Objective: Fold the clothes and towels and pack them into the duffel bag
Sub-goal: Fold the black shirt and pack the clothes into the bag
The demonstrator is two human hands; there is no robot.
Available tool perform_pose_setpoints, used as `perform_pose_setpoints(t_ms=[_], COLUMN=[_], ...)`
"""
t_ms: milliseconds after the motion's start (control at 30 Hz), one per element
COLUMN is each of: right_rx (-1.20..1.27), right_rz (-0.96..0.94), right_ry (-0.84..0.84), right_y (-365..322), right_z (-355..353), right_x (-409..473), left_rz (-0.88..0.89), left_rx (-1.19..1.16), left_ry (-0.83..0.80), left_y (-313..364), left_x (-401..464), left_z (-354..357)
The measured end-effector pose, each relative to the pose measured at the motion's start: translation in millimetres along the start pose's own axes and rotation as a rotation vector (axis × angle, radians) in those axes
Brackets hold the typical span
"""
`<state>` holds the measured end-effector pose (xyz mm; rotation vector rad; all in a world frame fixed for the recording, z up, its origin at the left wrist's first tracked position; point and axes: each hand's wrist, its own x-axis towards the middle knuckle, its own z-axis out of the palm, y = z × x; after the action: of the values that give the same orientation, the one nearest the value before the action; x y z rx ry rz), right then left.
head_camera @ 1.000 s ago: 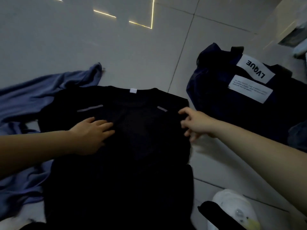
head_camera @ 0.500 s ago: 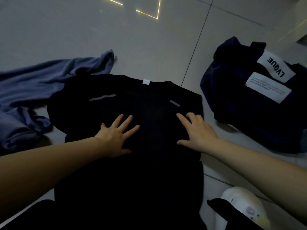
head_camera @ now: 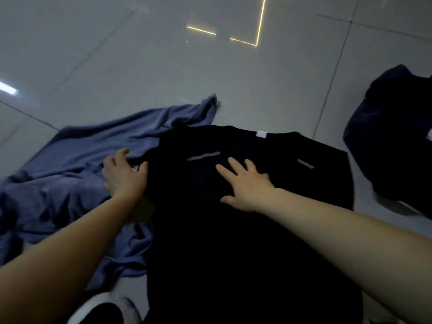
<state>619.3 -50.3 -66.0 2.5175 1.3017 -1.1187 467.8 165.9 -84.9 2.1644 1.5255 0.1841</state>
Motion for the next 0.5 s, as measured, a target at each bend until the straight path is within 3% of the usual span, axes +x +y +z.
perform_pose_setpoints(t_ms=[67,233,400,500], right_rx=[-0.018,-0.091,-0.092,-0.082], right_rz=[0.009,0.074,0.097,0.115], right_ry=[-0.023,-0.115,-0.113,-0.091], right_y=[-19,-21,3,19], right_z=[4,17,23,28], right_x=[12,20,9,0], left_rz=[-0.160,-0.203,-0.190,-0.177], left_rx=[-0.158,-0.091,-0.186,-0.492], left_ry=[-0.107,-0.320,-0.329,-0.187], left_y=[-22,-25,-5,0], left_x=[11,26,20,12], left_z=[-4,1,18,26])
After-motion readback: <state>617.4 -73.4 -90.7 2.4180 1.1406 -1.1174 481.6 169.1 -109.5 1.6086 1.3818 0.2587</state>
